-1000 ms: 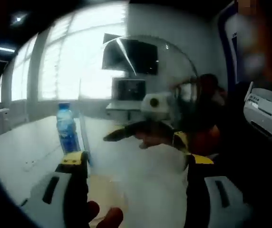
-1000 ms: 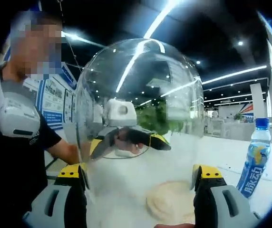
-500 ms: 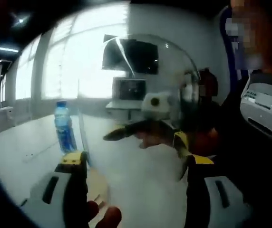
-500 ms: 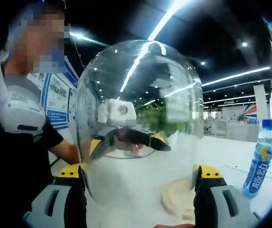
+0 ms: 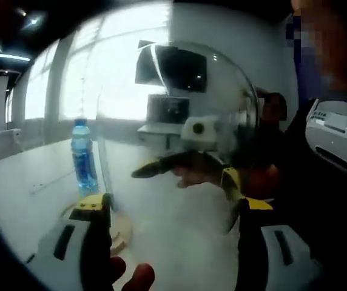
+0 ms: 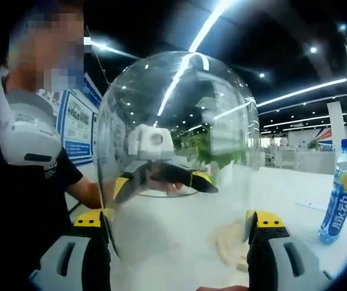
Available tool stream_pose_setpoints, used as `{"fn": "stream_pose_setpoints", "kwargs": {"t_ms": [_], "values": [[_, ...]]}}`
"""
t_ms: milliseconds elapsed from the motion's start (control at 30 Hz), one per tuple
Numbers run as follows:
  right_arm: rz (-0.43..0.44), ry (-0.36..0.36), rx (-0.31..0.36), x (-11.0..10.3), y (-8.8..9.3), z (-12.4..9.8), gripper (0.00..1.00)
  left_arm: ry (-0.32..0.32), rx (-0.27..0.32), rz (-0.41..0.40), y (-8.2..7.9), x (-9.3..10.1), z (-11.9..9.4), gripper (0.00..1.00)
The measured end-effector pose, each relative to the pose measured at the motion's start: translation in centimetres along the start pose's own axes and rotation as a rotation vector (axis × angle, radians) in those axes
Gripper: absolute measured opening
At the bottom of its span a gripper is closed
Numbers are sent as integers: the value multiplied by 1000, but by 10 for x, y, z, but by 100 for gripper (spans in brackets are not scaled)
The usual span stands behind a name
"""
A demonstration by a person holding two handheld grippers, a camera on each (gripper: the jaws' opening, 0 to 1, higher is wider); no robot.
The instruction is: Open the cover put in the Mizone put the cover back on
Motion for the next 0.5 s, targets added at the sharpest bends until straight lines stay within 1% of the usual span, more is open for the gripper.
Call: {"fn": "stream_pose_setpoints", "kwargs": {"t_ms": [300, 500], "values": [[7, -1, -7, 0, 7, 0, 89, -7, -16, -2, 7, 1, 1, 75], [-6, -2, 6, 0, 10, 2, 89, -13, 0, 9, 8, 4, 1, 75]]}}
Point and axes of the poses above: the point that each gripper's makers call its tool centre point, and the gripper's own axes: z roughly forward along the fingers, x roughly to its right, y roughly out of its underside, the point moved 10 cm from there along -z, roughly backward along the fingers, and after that the axes turned 11 degrees about -y, right-handed, at the moved point
